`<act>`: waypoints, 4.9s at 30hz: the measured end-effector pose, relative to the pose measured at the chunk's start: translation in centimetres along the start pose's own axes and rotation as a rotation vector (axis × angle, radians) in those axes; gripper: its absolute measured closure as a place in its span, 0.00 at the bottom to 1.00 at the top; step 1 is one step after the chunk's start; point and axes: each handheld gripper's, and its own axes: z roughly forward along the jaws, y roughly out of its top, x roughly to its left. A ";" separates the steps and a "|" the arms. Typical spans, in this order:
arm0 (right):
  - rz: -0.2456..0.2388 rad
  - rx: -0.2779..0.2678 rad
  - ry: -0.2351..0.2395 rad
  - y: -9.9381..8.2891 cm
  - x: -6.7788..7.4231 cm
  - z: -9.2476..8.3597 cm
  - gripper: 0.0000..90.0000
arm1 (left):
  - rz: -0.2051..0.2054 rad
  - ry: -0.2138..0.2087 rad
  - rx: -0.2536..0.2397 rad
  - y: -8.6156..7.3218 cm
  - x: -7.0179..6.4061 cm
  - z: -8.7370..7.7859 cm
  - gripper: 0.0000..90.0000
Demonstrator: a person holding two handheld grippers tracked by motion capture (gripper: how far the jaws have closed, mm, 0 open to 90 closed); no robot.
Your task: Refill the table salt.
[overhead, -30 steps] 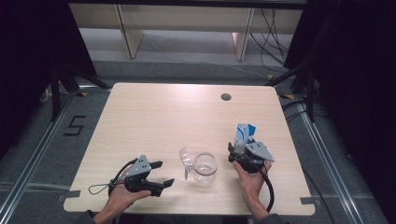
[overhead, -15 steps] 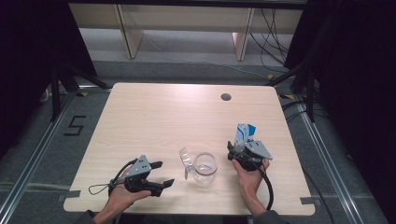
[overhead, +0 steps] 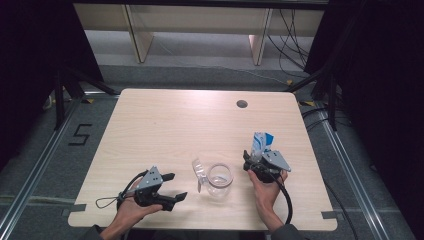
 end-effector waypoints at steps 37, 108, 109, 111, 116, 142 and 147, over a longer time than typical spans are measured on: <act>-0.009 0.038 -0.045 -0.4 0.4 -0.5 0.35 | 0.007 0.002 0.001 0.0 0.0 0.0 0.22; -0.320 0.007 0.188 1.7 -1.2 -5.3 0.45 | 0.006 -0.010 0.003 0.1 0.1 0.1 0.24; -0.360 -0.013 0.183 1.7 -1.1 -5.5 0.45 | 0.008 -0.010 0.003 0.1 0.1 0.1 0.24; -0.404 -0.019 0.195 1.8 -0.8 -6.1 0.45 | 0.005 -0.007 0.003 0.1 0.0 0.0 0.24; -0.462 -0.019 0.201 1.7 -0.6 -7.0 0.45 | -0.015 0.002 0.002 0.0 -0.1 0.0 0.24; -0.726 0.000 0.183 1.9 0.6 -7.8 0.46 | 0.011 -0.001 0.012 -0.2 -0.1 0.1 0.24; -0.760 0.004 0.160 2.0 0.9 -7.7 0.46 | 0.014 -0.010 0.013 -0.1 0.0 0.1 0.24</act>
